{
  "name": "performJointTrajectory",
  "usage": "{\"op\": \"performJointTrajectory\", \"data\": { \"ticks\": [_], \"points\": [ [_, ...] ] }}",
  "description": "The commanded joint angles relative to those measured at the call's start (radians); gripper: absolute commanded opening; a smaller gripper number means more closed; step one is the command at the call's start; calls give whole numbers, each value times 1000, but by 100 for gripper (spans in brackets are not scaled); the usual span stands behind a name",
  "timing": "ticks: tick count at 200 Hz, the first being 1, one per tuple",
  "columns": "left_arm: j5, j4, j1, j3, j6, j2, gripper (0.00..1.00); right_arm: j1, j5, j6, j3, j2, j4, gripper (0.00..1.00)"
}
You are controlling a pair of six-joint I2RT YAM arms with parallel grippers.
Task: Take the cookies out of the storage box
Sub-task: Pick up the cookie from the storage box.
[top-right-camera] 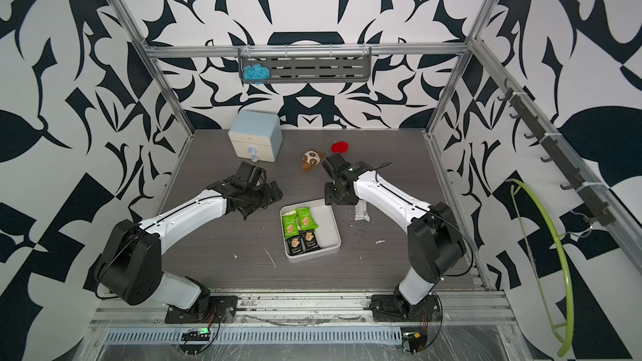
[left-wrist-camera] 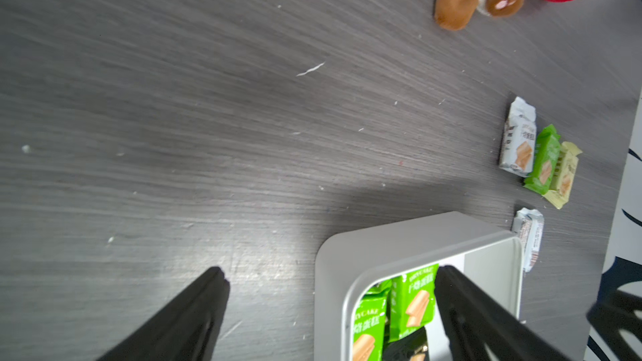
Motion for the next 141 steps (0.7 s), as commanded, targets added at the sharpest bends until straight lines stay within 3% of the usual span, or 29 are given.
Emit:
{"op": "performJointTrajectory", "data": {
  "ticks": [1, 61, 141],
  "points": [
    [10, -7, 15, -38, -5, -48, 99, 63, -3, 51, 33, -20, 23, 62],
    [16, -29, 50, -101, -17, -120, 99, 187, -31, 76, 84, 106, 93, 69],
    [-7, -55, 70, -167, -15, -235, 99, 202, -29, 41, 159, 255, 82, 69]
  ]
}}
